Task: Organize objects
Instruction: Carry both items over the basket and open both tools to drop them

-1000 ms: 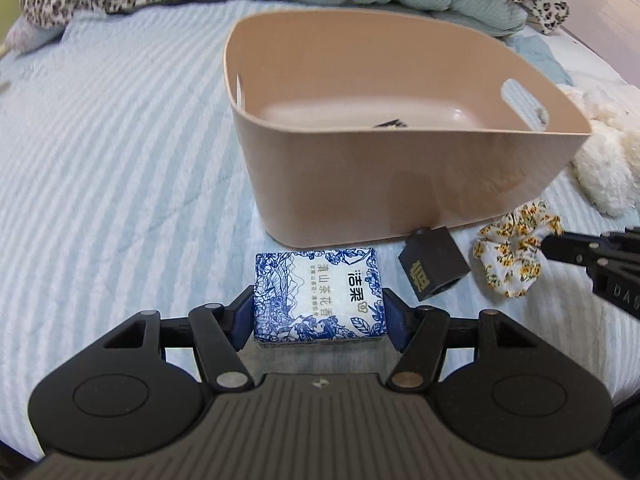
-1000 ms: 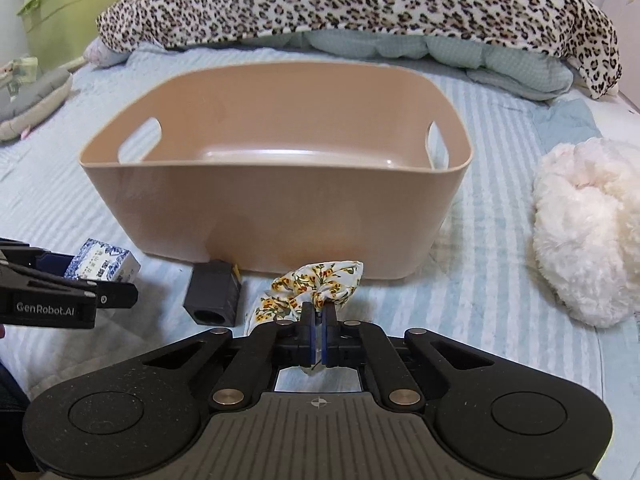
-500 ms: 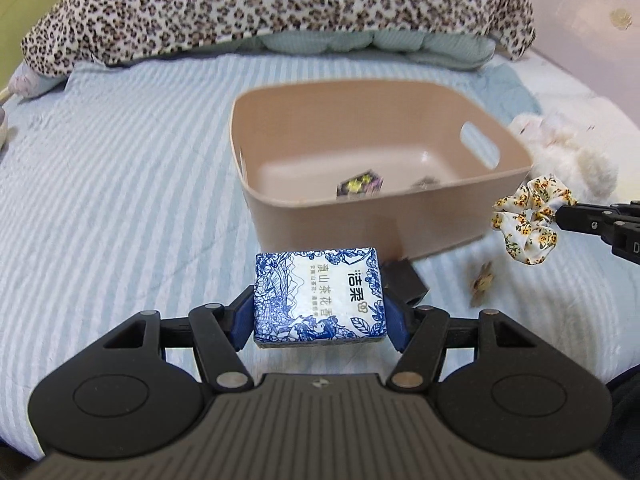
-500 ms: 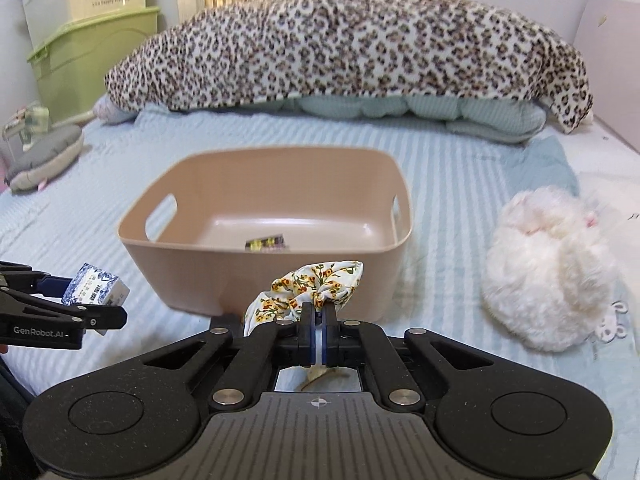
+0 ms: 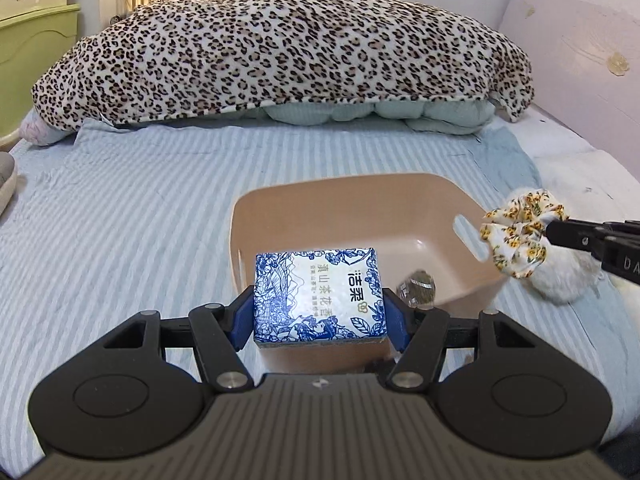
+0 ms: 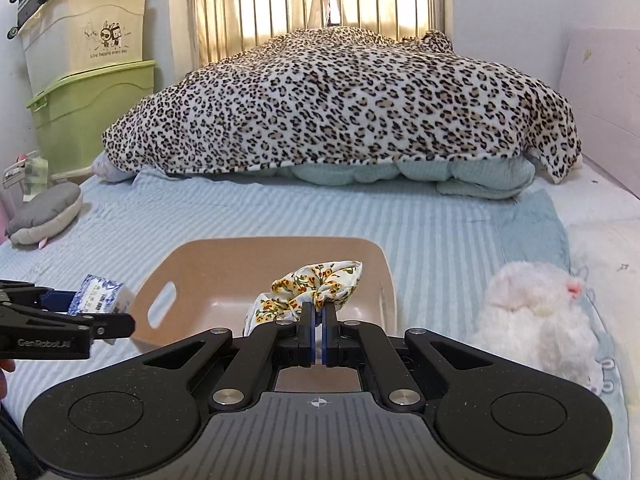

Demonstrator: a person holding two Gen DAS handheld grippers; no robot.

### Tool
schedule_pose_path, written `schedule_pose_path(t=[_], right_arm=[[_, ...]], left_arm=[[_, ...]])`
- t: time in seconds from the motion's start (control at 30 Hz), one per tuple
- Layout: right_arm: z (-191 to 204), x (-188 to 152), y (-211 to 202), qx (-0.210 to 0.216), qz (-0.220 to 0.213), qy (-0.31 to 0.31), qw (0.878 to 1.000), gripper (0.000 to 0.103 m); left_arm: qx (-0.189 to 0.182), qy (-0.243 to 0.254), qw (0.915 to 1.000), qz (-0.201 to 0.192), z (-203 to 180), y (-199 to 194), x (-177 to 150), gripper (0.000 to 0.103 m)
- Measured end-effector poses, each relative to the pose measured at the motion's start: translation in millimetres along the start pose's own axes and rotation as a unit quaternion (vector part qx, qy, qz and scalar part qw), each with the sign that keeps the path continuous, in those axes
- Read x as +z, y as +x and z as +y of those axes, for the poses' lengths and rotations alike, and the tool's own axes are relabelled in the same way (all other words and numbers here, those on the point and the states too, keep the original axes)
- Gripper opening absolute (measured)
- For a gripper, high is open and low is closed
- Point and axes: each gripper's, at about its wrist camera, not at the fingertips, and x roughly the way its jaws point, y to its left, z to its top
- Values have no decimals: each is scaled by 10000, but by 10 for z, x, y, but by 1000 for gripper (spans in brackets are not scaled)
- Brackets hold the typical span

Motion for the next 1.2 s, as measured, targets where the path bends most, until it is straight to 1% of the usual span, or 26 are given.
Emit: schedule_pose_path(t=[0.17, 0.3, 0.53, 0.7, 0.77, 0.8, 0.83, 0.87, 0.93, 0.97, 1.0, 1.07, 1.1, 1.13, 1.2], right_arm=[[68, 56, 300, -18, 53, 51, 10000, 3], [95, 22, 575, -43, 255, 75, 9996, 3], [68, -102, 913, -270, 651, 103, 9975, 3], [40, -195, 1049, -288, 985, 38, 9947, 5], [40, -210, 1047, -294, 1040, 21, 9941, 10], [40, -212, 1020, -298, 1009, 15, 9944, 23], [42, -206, 980, -284, 965, -3, 9949, 30], [46, -190, 939, -265, 927, -35, 9953, 34], [65, -165, 829, -326, 826, -133, 9960, 55], [70, -148, 780, -357, 806, -169, 9960, 59], [75, -130, 731, -359, 805, -184, 9959, 64], [69, -101, 627, -340, 817, -154, 9960, 69], [65, -100, 571, -350, 811, -131, 9960, 77], [58, -102, 513, -356, 796, -102, 9961, 83], [34, -114, 425, -334, 807, -58, 9962, 89]], left_arm=[[231, 96, 9997, -37, -96, 268, 128, 65], [405, 132, 9990, 103, -148, 538, 154, 65], [534, 83, 9970, 559, -159, 969, 75, 65], [598, 107, 9958, 678, -133, 1082, -3, 65], [510, 44, 9961, 719, -113, 1083, -9, 66], [489, 43, 9961, 733, -111, 1072, -7, 66], [494, 62, 9961, 725, -114, 1052, -5, 66], [516, 99, 9962, 690, -119, 1020, 0, 67], [549, 201, 9964, 617, -139, 953, 23, 74], [552, 237, 9965, 587, -144, 917, 37, 79], [540, 262, 9966, 558, -142, 876, 47, 81], [510, 290, 9970, 509, -135, 785, 48, 81], [508, 295, 9971, 489, -130, 739, 41, 83], [510, 293, 9972, 472, -127, 694, 31, 84], [510, 283, 9973, 447, -108, 600, 4, 84]])
